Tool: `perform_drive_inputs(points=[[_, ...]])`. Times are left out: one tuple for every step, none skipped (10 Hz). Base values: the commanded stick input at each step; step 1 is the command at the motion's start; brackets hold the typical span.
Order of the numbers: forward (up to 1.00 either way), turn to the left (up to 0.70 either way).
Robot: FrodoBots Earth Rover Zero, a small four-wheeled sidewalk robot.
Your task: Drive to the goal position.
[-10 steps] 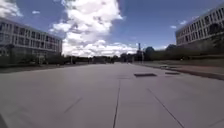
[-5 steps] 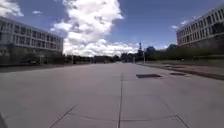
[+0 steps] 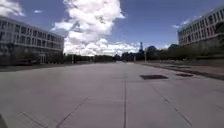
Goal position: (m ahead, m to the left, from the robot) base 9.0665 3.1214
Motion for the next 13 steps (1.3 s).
perform_drive_inputs(points=[[0.7,0.0],[0.7,0.0],[0.7,0.0],[0.7,0.0],[0.7,0.0],[0.7,0.0],[0.7,0.0],[0.7,0.0],[0.7,0.0],[0.7,0.0],[0.7,0.0],[0.7,0.0],[0.7,0.0]])
